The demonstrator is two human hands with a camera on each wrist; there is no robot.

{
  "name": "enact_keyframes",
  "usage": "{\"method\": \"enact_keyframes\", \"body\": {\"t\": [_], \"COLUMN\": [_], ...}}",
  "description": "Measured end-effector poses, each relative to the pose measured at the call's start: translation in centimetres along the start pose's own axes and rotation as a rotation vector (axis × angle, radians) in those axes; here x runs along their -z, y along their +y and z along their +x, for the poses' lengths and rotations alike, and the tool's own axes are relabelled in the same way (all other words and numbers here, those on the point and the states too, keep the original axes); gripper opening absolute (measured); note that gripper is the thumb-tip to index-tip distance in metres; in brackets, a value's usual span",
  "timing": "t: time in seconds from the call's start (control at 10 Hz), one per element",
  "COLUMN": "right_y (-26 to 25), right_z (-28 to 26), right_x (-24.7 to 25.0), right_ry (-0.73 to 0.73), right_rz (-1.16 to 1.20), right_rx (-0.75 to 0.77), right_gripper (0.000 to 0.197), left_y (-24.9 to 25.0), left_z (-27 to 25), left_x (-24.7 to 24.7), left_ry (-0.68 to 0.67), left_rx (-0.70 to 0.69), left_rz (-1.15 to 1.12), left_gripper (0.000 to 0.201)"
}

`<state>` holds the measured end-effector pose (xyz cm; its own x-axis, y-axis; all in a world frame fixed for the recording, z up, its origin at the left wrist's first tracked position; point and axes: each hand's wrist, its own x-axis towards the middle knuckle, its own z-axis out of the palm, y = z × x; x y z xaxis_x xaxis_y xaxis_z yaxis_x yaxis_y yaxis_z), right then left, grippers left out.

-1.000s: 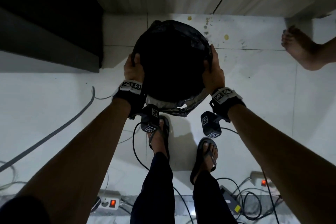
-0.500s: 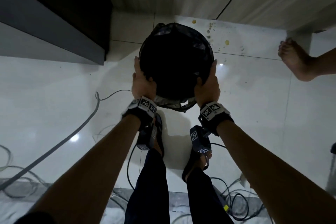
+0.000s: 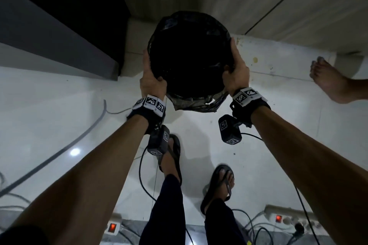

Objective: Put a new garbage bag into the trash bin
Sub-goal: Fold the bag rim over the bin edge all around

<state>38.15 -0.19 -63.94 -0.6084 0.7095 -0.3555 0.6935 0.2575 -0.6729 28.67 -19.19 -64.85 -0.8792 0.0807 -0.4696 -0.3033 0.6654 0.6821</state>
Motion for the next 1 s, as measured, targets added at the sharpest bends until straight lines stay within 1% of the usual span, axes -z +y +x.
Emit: {"method": "enact_keyframes", "body": {"t": [0.1,0.2,0.3,0.4,0.5,0.6,0.7,0.8,0.9,1.0], "right_y": [-3.0,-6.1,-8.2,-9.7,-10.2,-10.2,-10.3,-9.9,-9.4,-8.1], "right_z": [2.1,4.2,6.1,7.5,8.4,8.8,8.3,7.2,4.5,2.1], "right_x": [-1.8,-4.0,-6.5,-8.5,-9.5,-9.5,-9.0,-8.1,-6.1,-3.7], "right_ry": [-0.040,-0.076,-0.085,-0.113,-0.154,-0.256,-0.292,-0.219,-0.139,-0.120], "right_rz": [0.010,0.014,0.014,0.017,-0.025,-0.077,-0.109,-0.153,-0.190,-0.199], "right_rx": [0.045,0.093,0.130,0.148,0.126,0.095,0.081,0.128,0.173,0.199], "right_gripper": [0.092,0.090,0.088,0.087,0.084,0.080,0.074,0.074,0.071,0.069], "left_y": [0.2,0.3,0.3,0.6,0.6,0.4,0.6,0.5,0.0,-0.9], "left_z": [2.4,5.3,7.7,9.6,11.5,11.8,10.7,8.8,6.0,3.4], "left_x": [2.2,4.8,7.0,8.4,9.2,9.4,9.5,9.4,9.3,9.2], "left_ry": [0.035,0.073,0.091,0.017,-0.031,-0.078,-0.111,-0.055,-0.058,-0.055], "left_rx": [-0.070,-0.077,-0.062,0.000,0.092,0.102,0.085,0.086,0.039,0.015], "left_rz": [-0.033,-0.075,-0.108,-0.129,-0.137,-0.140,-0.154,-0.108,-0.162,-0.178], "left_gripper": [0.088,0.091,0.088,0.088,0.085,0.085,0.087,0.091,0.101,0.104]}}
